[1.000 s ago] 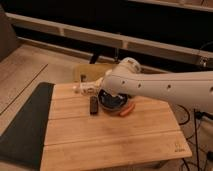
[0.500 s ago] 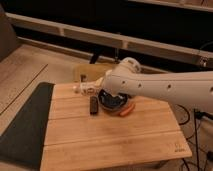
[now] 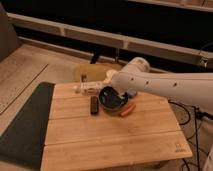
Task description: Place the pepper in the ceramic cup
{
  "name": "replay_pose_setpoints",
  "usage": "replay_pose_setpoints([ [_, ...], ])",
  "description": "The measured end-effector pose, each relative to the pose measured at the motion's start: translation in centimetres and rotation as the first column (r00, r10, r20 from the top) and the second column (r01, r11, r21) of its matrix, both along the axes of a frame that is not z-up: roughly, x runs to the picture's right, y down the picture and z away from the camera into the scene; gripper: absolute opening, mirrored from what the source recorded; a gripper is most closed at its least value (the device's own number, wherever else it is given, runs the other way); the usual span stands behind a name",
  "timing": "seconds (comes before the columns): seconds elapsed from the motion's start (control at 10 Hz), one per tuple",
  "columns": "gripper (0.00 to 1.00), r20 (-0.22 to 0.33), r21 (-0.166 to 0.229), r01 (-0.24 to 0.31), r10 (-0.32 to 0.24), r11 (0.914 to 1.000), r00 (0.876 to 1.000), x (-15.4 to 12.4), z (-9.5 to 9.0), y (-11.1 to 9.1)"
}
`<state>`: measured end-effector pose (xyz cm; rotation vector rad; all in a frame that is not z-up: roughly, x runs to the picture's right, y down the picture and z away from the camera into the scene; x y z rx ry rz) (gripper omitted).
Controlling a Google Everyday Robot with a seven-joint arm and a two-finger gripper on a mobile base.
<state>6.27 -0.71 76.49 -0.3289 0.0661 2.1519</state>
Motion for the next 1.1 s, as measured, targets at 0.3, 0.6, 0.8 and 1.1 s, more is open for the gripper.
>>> replay_pose_setpoints([
  [0.3, 0.65, 0.010, -0.002, 0.001, -0.001, 1.0000, 1.000, -0.69, -0.06, -0.01],
  [0.6, 0.65, 0.006, 0.000, 0.001, -0.001, 1.0000, 1.000, -0.49, -0.04, -0.07],
  [0.8, 0.65, 0.007, -0.001, 0.002, -0.002, 1.0000, 1.000, -0.52, -0.02, -0.04],
  [1.1, 0.65, 0.009, -0.002, 0.000, 0.000, 1.0000, 1.000, -0.63, 0.07, -0.17],
])
